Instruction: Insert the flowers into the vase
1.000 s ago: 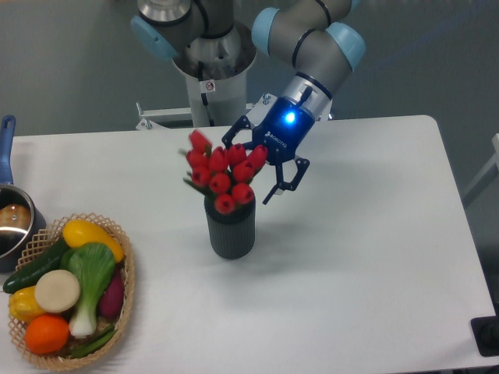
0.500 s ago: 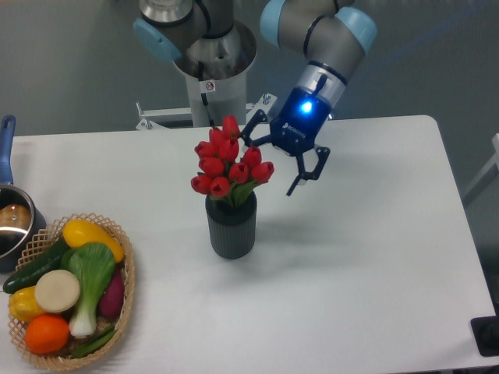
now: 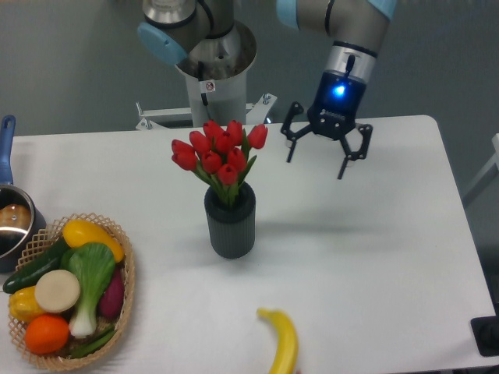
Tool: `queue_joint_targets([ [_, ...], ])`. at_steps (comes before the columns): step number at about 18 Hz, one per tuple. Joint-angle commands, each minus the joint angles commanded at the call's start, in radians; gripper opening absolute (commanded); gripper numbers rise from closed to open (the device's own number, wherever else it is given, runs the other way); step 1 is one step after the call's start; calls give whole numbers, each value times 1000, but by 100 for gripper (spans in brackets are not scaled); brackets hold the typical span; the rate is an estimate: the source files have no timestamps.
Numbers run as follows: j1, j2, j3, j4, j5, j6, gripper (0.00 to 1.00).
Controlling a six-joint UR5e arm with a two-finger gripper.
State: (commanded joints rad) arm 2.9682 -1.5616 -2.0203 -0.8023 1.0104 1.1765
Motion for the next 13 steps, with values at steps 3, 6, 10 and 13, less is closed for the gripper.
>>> queue_joint_targets([
  [3, 20, -12, 23, 5, 92, 5, 100],
  [6, 44, -40, 64, 3, 252, 6, 100],
  [10, 54, -92, 107, 3, 318, 67, 100],
  [13, 71, -132, 137, 2, 401, 118, 100],
])
